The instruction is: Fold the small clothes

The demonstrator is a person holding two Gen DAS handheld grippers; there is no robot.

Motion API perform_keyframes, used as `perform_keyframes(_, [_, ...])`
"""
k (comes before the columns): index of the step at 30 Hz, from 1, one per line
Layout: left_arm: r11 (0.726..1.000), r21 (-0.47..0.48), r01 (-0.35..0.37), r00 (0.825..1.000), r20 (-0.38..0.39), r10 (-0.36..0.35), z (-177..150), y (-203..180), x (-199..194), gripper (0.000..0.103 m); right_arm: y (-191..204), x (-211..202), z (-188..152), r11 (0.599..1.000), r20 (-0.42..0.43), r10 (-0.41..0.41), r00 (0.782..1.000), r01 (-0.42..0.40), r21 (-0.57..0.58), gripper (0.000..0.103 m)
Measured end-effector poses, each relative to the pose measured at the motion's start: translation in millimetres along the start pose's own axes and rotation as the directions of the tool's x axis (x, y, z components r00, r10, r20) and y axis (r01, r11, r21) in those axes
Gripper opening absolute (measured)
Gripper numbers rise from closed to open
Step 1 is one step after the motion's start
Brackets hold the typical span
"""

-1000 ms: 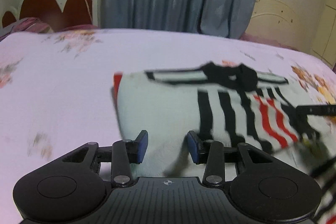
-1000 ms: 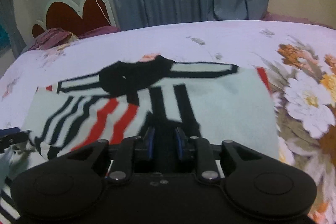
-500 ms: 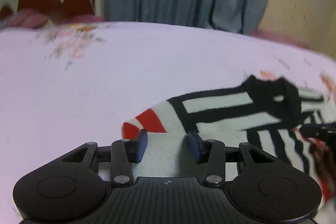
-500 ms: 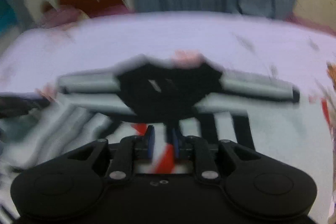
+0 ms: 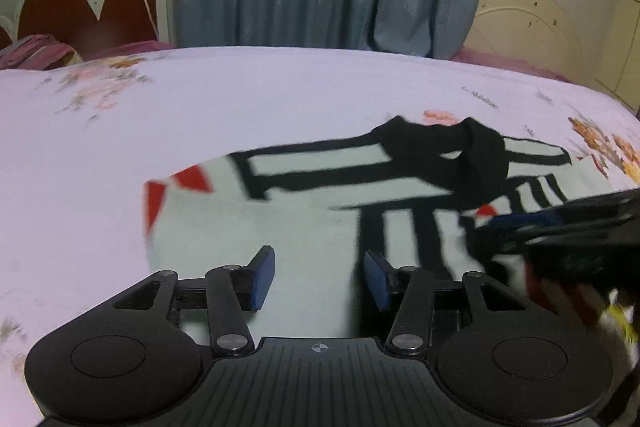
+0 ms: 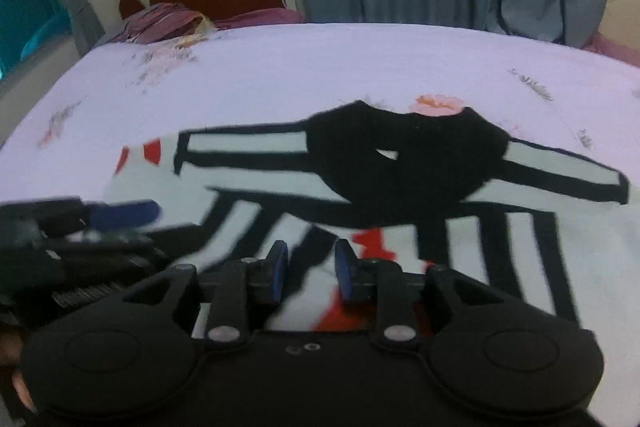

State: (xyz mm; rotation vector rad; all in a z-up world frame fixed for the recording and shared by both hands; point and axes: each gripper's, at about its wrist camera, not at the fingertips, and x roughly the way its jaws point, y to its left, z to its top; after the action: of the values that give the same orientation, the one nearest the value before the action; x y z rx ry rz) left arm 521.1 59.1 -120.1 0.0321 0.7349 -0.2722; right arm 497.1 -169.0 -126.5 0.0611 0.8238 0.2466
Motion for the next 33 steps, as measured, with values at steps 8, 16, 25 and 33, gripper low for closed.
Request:
perform_keyframes(8, [0.998, 0.001, -0.07, 0.997, 0.026, 0.07, -21.3, 20.4, -30.1, 0.049, -32.5, -30.8, -17.1, 0.99, 0.004, -0.138, 0.99, 0.138, 0.006, 0.025])
perform_keyframes(16, [0.999, 0.042, -0.034, 0.999, 0.019, 0.033, -58.8, -12.2, -54.9, 0.049, 7.7, -41.6, -42.4, 0.996, 0.001, -0.069, 0.998, 0.069, -0.059, 0.027])
perform_keyframes(25, [0.997, 0.046, -0.057, 0.996, 0.065, 0.054, -62.0, -9.1, -75.3, 0.049, -9.0, -74.3, -56.0, 0.993, 0.063, -0.115, 0.991, 0.116, -0.006, 0.027])
perform_keyframes(33, [0.996, 0.068, -0.064, 0.997, 0.041, 0.062, -81.7, -9.2, -78.0, 0.049, -33.1, -77.7, -74.6, 0.985, 0.029, -0.17, 0.985, 0.17, 0.015, 0.024])
